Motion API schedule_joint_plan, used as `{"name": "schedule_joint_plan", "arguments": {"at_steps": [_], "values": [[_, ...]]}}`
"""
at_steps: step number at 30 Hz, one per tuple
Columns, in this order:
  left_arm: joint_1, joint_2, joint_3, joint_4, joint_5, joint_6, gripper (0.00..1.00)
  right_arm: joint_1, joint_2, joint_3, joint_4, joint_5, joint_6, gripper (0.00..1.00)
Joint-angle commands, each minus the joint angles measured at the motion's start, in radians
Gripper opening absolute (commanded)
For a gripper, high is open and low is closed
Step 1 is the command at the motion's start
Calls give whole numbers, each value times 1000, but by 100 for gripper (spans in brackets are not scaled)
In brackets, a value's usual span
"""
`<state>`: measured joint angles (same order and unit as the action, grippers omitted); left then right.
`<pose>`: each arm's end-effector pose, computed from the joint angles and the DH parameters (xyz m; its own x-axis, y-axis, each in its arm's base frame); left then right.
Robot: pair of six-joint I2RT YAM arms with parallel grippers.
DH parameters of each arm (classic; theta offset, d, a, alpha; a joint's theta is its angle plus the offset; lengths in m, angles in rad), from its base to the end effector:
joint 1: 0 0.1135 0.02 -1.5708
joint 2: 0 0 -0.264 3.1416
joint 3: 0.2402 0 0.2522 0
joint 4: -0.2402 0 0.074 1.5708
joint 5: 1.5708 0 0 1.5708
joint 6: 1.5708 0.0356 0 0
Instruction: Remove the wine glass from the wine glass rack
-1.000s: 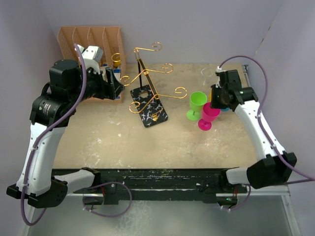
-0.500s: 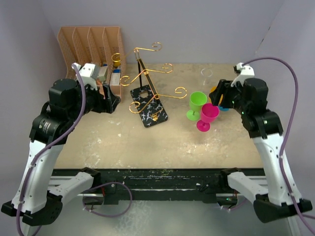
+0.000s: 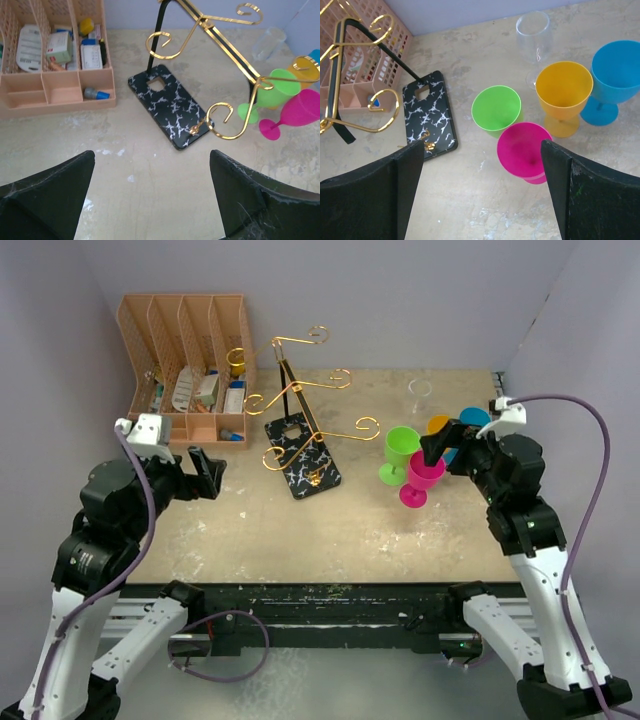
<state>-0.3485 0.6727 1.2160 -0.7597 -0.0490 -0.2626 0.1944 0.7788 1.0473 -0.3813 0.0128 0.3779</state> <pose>0.0938 -0.0322 0.4325 -0.2718 -0.1771 -0.9459 0.2336 0.9414 -0.2434 0.1583 0.0307 0.4094 -0.1693 0.3427 -0.9241 -0.1272 0.9222 0.3653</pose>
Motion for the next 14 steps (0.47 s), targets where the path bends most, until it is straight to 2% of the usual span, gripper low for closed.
{"name": "schedule_joint_plan", "arguments": {"at_steps": [1,6,14], "values": [[-3,-23,-81,50,-76,-23,99,-1,-46,-22,76,44,4,100],[-3,-103,-162,78,-131,-21,99,-1,-123,-98,118,64,3,100],[-4,-181,-252,89,-171,-27,99,-1,-136,-135,123,58,-7,100]]}}
